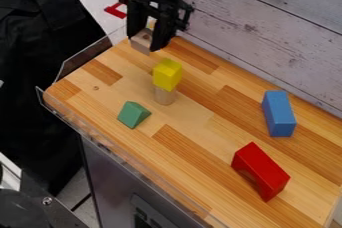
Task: Put the cube with a hole on top of the yellow cube
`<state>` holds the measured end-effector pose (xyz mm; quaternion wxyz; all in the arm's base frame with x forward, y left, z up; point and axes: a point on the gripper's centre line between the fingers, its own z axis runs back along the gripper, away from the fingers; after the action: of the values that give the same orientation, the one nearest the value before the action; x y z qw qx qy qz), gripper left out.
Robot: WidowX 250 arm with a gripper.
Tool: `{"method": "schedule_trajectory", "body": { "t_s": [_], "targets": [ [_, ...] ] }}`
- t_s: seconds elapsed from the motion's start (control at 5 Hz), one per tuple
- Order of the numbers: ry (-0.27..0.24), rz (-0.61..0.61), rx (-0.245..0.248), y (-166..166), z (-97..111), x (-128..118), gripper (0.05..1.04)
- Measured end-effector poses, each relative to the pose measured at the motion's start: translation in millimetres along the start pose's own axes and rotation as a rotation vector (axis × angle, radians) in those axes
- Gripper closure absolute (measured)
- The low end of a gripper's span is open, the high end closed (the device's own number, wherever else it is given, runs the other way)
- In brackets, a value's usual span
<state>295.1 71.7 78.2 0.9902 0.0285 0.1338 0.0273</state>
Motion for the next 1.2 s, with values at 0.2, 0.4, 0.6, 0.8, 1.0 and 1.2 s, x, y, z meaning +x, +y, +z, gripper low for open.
{"method": "schedule_trajectory", "body": {
  "t_s": [0.2, 0.4, 0.6, 0.8, 1.0, 1.2],
  "targets": [
    [-0.004, -0.022, -0.010, -6.1, -1.8, 0.6, 0.539],
    [0.009, -0.049, -0.031, -16.7, -7.1, -2.1, 0.539],
    [0.009, -0.074, -0.038, -24.3, -9.1, -2.1, 0.539],
    [0.001, -0.077, -0.037, -26.7, -8.9, -0.7, 0.539],
    [-0.005, -0.066, -0.041, -27.8, -8.5, 0.4, 0.539],
    [0.005, -0.053, -0.046, -28.7, -10.5, 0.7, 0.539]
  ]
}}
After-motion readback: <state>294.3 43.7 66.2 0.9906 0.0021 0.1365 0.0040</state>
